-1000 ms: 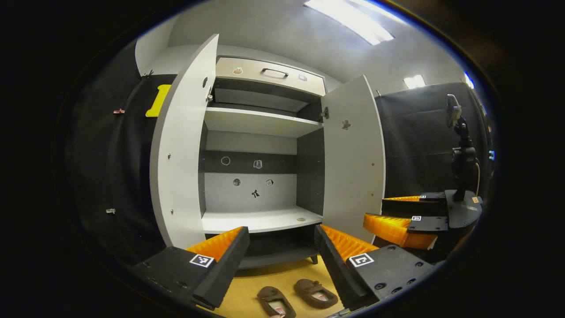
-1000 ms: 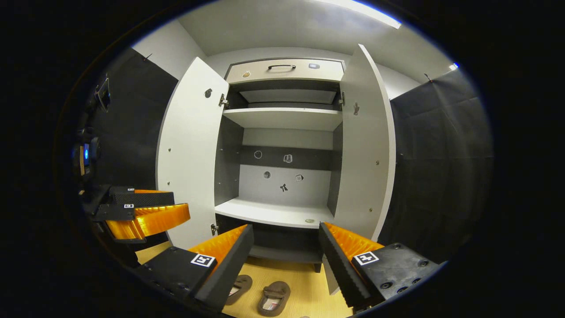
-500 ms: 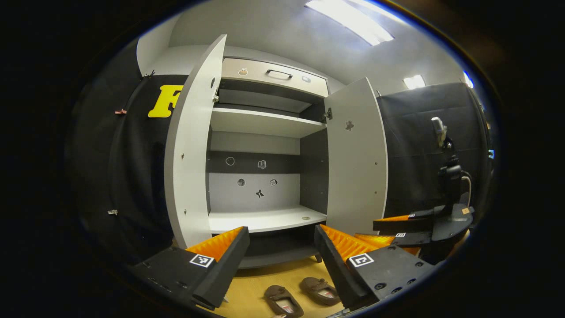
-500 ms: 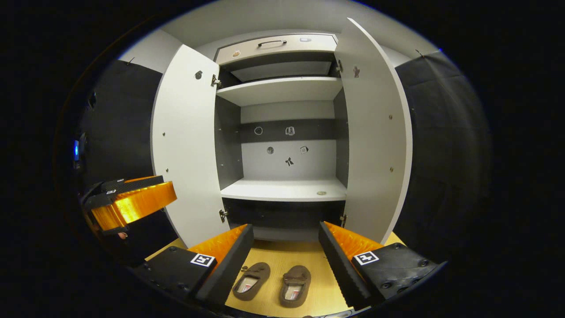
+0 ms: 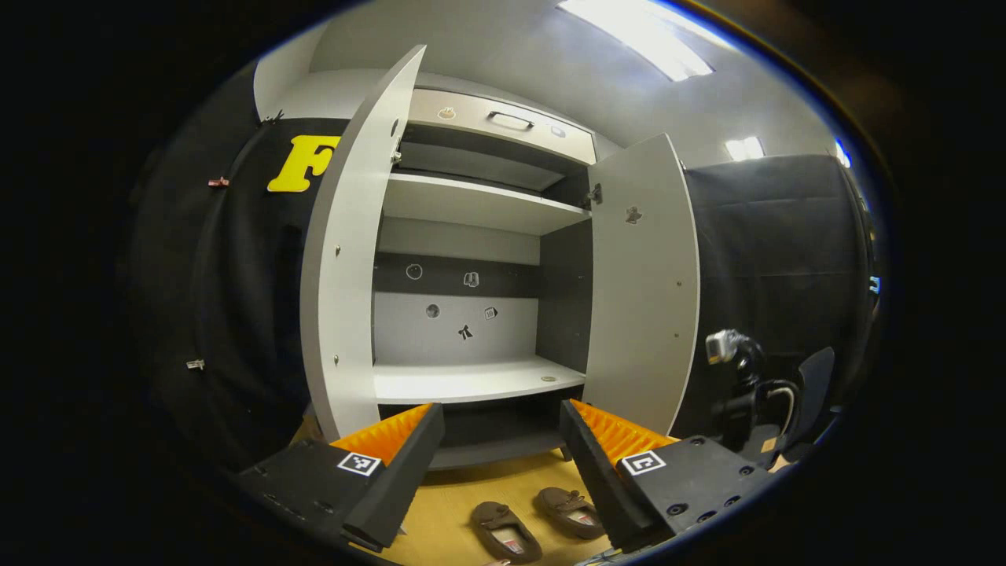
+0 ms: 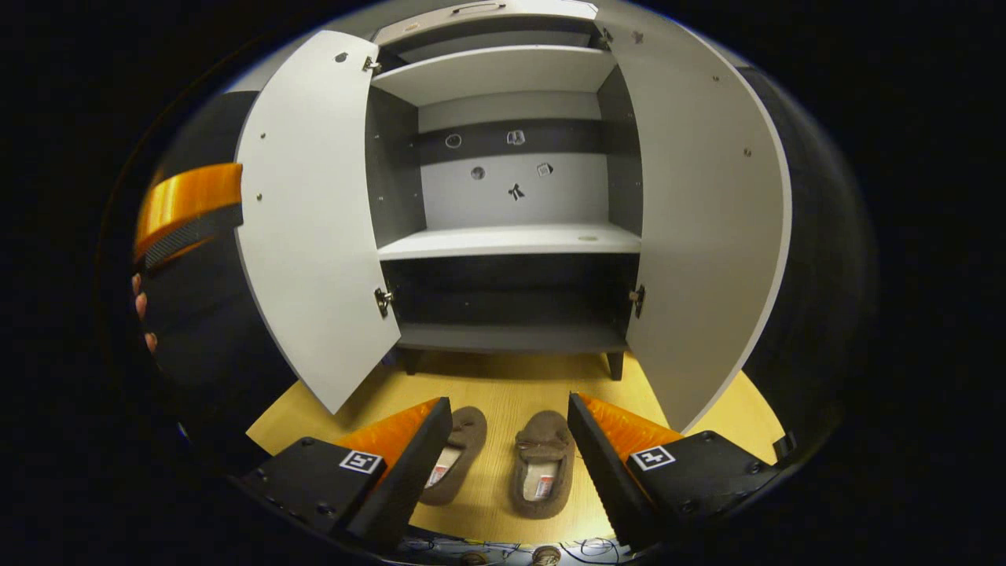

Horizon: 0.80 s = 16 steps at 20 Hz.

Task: Grab one shoe with the right hand and put it into the shoe cabinet, grab the other shoe with the left hand and put it into the shoe cabinet; then close the right door with the right hand and the left door with the left hand.

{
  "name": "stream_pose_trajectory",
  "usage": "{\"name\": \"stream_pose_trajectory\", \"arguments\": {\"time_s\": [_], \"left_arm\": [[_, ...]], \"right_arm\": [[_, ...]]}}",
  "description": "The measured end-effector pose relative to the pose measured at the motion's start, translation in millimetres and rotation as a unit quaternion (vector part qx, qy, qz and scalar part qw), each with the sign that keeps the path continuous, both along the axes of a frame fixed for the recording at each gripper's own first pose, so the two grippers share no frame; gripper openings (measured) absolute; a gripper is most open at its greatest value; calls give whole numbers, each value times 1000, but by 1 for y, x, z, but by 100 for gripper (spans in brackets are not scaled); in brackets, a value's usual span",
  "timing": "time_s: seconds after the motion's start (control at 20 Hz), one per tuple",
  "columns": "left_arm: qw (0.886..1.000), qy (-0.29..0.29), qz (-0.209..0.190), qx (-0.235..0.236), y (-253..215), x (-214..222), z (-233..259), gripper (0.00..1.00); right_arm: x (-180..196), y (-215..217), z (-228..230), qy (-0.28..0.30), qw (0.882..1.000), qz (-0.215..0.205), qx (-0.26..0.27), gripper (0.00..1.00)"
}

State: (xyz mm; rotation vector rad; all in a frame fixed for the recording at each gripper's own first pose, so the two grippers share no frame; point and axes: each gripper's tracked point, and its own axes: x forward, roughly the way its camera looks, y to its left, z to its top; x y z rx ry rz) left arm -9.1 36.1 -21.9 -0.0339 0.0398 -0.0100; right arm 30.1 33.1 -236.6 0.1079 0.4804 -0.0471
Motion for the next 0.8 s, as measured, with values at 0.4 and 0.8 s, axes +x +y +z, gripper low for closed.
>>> {"name": "stream_pose_trajectory", "arguments": {"time_s": [0.4,0.8], "left_arm": [[1000,13,16,5,4,18,-11,95],[999,32,18,37,6,35,-23,95]], "right_arm": [[-2,9,-138,130,991,11,42,77],[27,-6,-207,172,984,-3,35,70]]}}
